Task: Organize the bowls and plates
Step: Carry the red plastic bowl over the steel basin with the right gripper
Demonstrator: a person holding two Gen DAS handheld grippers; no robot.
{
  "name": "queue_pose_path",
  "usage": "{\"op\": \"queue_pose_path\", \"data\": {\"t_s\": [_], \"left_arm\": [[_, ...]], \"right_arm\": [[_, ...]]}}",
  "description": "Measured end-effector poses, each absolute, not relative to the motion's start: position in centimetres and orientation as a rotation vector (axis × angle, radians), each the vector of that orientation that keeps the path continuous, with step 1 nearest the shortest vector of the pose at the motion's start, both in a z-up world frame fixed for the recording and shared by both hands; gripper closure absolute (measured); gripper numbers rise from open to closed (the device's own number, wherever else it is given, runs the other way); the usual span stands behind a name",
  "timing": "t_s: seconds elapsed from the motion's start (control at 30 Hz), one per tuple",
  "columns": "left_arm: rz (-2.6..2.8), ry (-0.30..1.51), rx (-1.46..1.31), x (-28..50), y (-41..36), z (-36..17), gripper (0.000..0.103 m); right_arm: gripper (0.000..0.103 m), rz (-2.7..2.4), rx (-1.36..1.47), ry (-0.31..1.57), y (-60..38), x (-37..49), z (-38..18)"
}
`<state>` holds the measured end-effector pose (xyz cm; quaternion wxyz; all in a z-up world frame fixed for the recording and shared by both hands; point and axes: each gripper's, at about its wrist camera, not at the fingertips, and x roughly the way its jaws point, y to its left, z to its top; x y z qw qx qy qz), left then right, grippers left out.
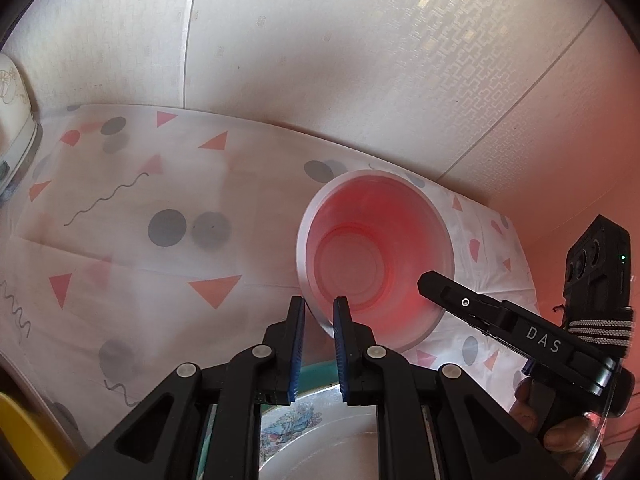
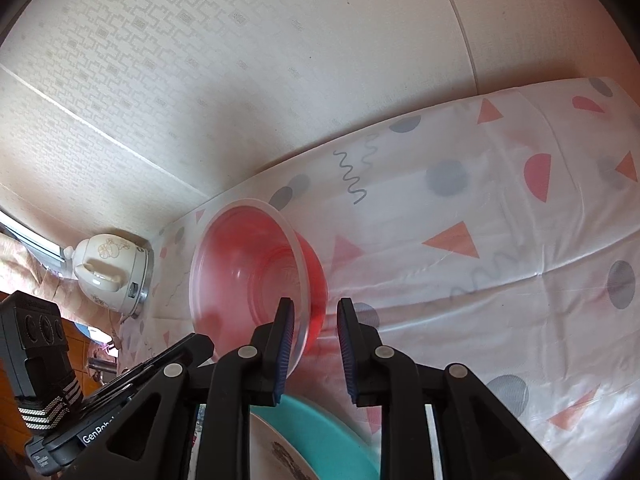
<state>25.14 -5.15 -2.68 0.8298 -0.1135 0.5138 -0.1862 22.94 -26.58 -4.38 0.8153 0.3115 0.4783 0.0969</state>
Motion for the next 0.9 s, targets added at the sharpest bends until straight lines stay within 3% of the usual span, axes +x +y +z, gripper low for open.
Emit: {"op": "queue_pose_path", "data": {"t_s": [0.9], "left_arm": [[-0.364, 0.884, -0.187, 19.0, -1.4, 3.0, 0.09]], "right_arm": [[0.085, 0.304, 0.569, 0.946, -22.5, 20.0, 0.6]]}}
